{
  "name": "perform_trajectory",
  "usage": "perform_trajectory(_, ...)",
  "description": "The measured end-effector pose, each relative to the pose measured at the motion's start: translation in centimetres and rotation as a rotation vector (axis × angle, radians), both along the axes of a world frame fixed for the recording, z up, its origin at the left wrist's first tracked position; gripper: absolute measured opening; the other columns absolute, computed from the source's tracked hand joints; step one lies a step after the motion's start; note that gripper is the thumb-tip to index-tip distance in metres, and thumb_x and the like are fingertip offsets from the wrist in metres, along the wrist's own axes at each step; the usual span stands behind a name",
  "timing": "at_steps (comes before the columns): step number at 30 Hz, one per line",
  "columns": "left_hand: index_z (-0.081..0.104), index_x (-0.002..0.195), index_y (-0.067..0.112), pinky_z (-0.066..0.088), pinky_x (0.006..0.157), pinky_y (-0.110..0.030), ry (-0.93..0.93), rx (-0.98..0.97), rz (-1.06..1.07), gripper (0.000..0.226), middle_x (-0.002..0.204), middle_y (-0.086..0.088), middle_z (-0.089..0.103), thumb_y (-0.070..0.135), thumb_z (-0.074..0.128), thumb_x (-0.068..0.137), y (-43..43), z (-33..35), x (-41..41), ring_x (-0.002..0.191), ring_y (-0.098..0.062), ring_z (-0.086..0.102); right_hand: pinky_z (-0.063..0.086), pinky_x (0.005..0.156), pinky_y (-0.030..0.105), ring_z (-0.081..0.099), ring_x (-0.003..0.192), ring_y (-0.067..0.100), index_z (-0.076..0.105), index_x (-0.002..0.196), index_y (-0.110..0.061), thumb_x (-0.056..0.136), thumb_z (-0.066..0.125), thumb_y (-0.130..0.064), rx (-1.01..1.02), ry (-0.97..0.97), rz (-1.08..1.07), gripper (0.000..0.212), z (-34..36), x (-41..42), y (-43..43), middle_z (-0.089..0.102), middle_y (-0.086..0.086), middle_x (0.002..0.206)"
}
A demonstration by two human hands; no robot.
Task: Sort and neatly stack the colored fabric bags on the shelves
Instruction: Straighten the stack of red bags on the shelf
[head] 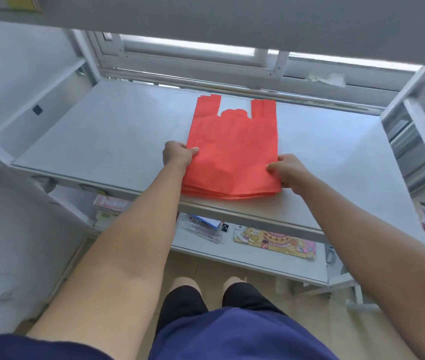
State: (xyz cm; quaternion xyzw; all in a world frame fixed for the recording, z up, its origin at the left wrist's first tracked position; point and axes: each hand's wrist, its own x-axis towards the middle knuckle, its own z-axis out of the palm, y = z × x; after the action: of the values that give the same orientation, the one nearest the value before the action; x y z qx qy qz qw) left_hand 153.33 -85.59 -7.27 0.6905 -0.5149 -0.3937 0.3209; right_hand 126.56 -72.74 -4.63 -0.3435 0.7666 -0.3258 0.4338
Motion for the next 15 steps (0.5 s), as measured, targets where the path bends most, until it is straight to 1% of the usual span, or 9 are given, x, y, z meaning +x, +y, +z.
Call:
perform_trajectory(2,0.077,0.108,0.003,0.058,0.096,-0.040,-0.052,0.003,-0.005,0.044,0.112,-0.014,0.077,0.031,0.089,0.077,-0.2,0.2,0.2,0.103,-0.030,0.072,0.057,0.062,0.030,0.068,0.078,0.020,0.069,0.102,-0.013,0.094,0.056,-0.003,0.017,-0.034,0.010,0.018,0.2,0.5,0.1,0.070,0.006,0.095)
perform_trajectory(5,0.076,0.109,0.002,0.057,0.097,-0.041,-0.085,-0.009,-0.021,0.039,0.112,-0.014,0.076,0.029,0.086,0.082,0.1,0.1,0.7,0.104,-0.030,0.071,0.057,0.067,0.031,0.066,0.083,0.023,0.068,0.101,-0.014,0.094,0.056,-0.005,0.041,-0.040,0.034,0.017,0.1,1.1,0.3,0.070,0.007,0.098)
perform_trajectory(7,0.076,0.114,0.005,0.056,0.098,-0.040,-0.080,-0.024,-0.040,0.038,0.113,-0.012,0.076,0.028,0.084,0.084,0.3,0.3,0.9,0.107,-0.030,0.071,0.058,0.069,0.032,0.067,0.083,0.024,0.068,0.102,-0.014,0.094,0.056,-0.005,0.044,-0.039,0.030,0.017,0.0,1.3,0.4,0.070,0.008,0.101)
perform_trajectory(9,0.074,0.123,0.009,0.055,0.101,-0.038,-0.069,-0.038,-0.069,0.043,0.119,-0.010,0.075,0.026,0.082,0.085,0.6,0.6,1.2,0.112,-0.028,0.070,0.059,0.065,0.031,0.069,0.083,0.023,0.067,0.109,-0.012,0.097,0.057,-0.006,0.039,-0.041,0.028,0.017,0.3,1.7,0.7,0.071,0.009,0.106)
perform_trajectory(10,0.070,0.131,0.010,0.052,0.104,-0.037,-0.068,-0.042,-0.084,0.048,0.125,-0.010,0.073,0.026,0.081,0.087,0.9,0.9,1.3,0.117,-0.027,0.068,0.059,0.064,0.032,0.070,0.085,0.023,0.067,0.111,-0.011,0.098,0.057,-0.007,0.032,-0.046,0.019,0.017,0.4,1.8,0.9,0.072,0.011,0.110)
perform_trajectory(12,0.058,0.146,0.012,0.046,0.111,-0.036,-0.098,-0.070,-0.114,0.058,0.139,-0.012,0.065,0.027,0.076,0.092,1.5,1.8,1.2,0.128,-0.027,0.062,0.060,0.064,0.034,0.071,0.087,0.024,0.066,0.107,-0.011,0.099,0.057,-0.009,0.029,-0.039,-0.011,0.011,0.6,1.9,1.3,0.071,0.013,0.115)
perform_trajectory(13,0.054,0.149,0.014,0.044,0.113,-0.037,-0.150,-0.117,-0.132,0.059,0.144,-0.011,0.062,0.028,0.072,0.095,2.0,2.4,0.9,0.133,-0.027,0.059,0.060,0.064,0.034,0.070,0.087,0.024,0.065,0.106,-0.011,0.099,0.058,-0.009,0.031,-0.019,-0.033,0.010,1.0,1.9,1.7,0.070,0.014,0.117)
perform_trajectory(14,0.052,0.151,0.016,0.044,0.112,-0.040,-0.227,-0.186,-0.154,0.059,0.147,-0.010,0.060,0.030,0.070,0.096,2.5,3.1,0.5,0.135,-0.028,0.057,0.060,0.068,0.035,0.068,0.090,0.025,0.063,0.113,-0.010,0.098,0.058,-0.010,0.024,0.015,-0.048,0.016,1.5,1.8,2.1,0.068,0.015,0.120)
perform_trajectory(15,0.052,0.151,0.018,0.045,0.111,-0.043,-0.310,-0.278,-0.190,0.058,0.148,-0.007,0.059,0.031,0.068,0.096,3.2,3.8,0.0,0.135,-0.030,0.056,0.060,0.076,0.038,0.067,0.096,0.027,0.057,0.128,-0.009,0.097,0.059,-0.014,0.027,0.097,-0.034,0.032,2.1,1.7,2.7,0.066,0.015,0.124)
